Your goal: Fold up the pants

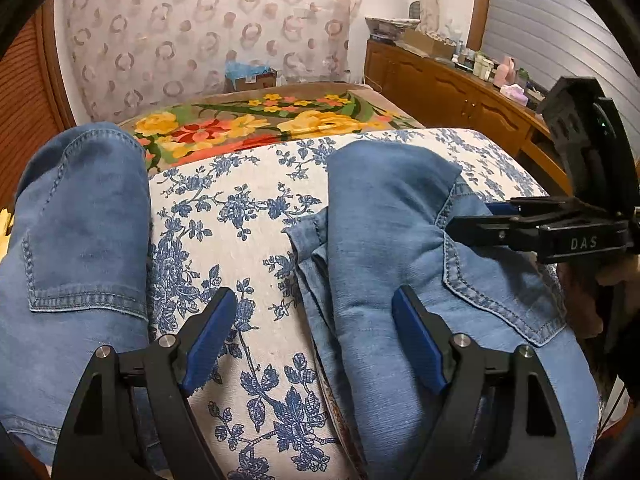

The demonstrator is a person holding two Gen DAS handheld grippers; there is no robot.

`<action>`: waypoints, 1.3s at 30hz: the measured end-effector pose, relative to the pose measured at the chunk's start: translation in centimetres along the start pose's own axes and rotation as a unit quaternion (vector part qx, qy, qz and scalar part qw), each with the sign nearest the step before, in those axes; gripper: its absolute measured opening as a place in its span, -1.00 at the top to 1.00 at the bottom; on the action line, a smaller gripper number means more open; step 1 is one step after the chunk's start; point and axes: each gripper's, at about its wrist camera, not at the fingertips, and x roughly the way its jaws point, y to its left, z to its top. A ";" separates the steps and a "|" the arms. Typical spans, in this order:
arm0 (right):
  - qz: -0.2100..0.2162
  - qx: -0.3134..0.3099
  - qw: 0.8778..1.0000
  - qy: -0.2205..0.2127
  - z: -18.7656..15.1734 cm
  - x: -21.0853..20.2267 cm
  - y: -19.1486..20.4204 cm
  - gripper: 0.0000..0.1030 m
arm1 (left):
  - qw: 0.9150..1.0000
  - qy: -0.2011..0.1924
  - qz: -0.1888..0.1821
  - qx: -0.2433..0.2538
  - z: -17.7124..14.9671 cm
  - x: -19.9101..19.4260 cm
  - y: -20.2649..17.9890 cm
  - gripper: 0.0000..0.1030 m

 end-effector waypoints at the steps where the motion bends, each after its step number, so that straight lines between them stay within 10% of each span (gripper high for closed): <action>1: 0.002 -0.001 1.000 0.002 0.1 0.2 0.0 -0.31 | 1.000 0.000 0.000 0.000 0.0 0.0 0.0 -0.58; 5: 0.009 0.000 1.000 0.001 0.2 0.5 0.0 -0.28 | 1.000 -0.001 0.001 0.000 -0.1 0.0 0.1 -0.58; 14: 0.044 -0.010 0.999 -0.013 0.3 -0.9 0.5 0.58 | 1.000 -0.003 0.007 -0.004 -0.2 0.0 0.4 -0.61; 24: 0.038 -0.078 0.994 -0.060 0.8 -4.9 6.0 0.69 | 0.999 -0.024 0.022 -0.010 -0.7 -2.6 0.7 -0.61; 39: 0.008 -0.234 0.966 -0.112 4.6 -11.8 20.3 0.71 | 0.982 -0.171 0.036 -0.072 0.1 -13.9 5.8 -0.61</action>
